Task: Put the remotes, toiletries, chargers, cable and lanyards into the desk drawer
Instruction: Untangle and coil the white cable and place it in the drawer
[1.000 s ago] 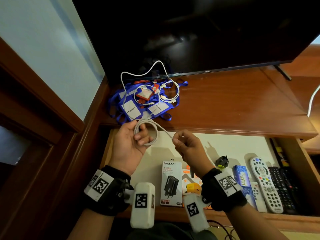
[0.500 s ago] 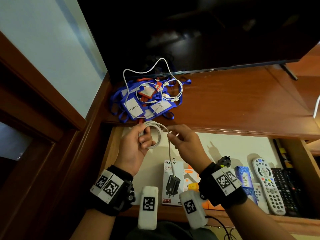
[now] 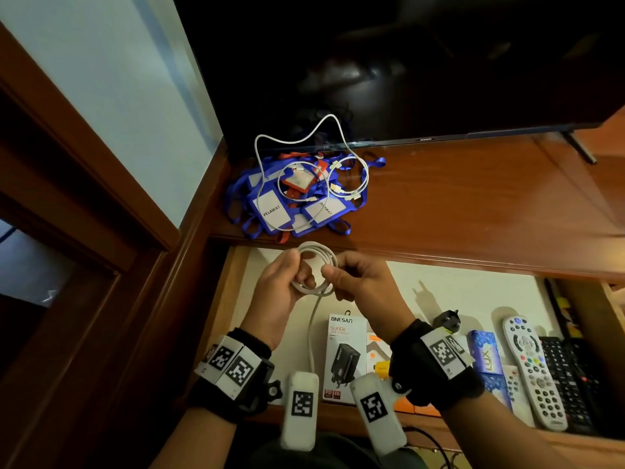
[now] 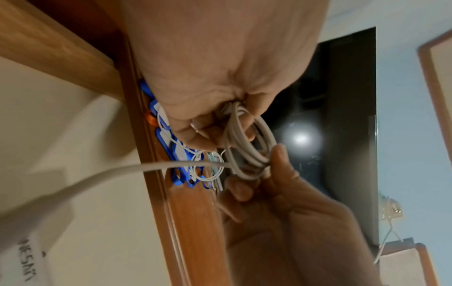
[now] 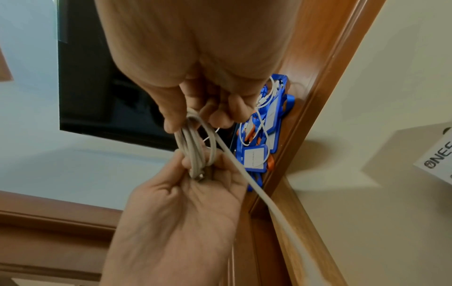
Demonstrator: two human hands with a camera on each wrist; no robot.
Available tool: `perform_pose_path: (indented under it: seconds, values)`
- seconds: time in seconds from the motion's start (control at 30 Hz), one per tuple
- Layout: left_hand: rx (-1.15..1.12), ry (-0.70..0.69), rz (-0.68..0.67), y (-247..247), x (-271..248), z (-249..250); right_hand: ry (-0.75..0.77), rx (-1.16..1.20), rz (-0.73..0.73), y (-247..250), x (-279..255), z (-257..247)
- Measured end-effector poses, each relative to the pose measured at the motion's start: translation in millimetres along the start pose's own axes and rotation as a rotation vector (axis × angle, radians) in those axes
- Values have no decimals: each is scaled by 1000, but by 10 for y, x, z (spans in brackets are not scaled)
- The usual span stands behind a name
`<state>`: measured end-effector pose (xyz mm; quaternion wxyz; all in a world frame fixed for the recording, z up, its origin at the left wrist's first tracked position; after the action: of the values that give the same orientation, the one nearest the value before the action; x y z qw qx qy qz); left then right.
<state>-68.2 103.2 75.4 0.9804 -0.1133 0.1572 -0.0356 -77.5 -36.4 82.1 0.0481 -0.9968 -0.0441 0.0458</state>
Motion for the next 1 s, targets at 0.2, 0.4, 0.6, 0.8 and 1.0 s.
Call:
perform_pose_path:
  seconds: [0.2,0.4,0.6,0.8,1.0]
  values:
    - [284,-126,-8,48,-9,-16,-11,-7,-27,27,-15,-18]
    - [442,-94,-105,146,-25,77,0,-65,-7,148,-31,-11]
    - [222,62,-124,153,-96,73,-50,-17,14,192,-90,46]
    - [155,60,-31,81,-128,-5,-61,30,33,160,-173,134]
    - [165,0,89,21,-129,-58,-88,135,15,198,-229,88]
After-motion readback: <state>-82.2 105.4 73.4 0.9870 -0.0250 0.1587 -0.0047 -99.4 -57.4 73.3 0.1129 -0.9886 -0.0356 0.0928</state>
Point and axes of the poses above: each hand's wrist, its own x-axis towards the middle knuckle, its own y-axis out of the back of the hand, z = x × y, the point moved 3 cm from there along x, towards the middle knuckle, and after that the axes turned 3 degrees about x, right-handed, at the moved point
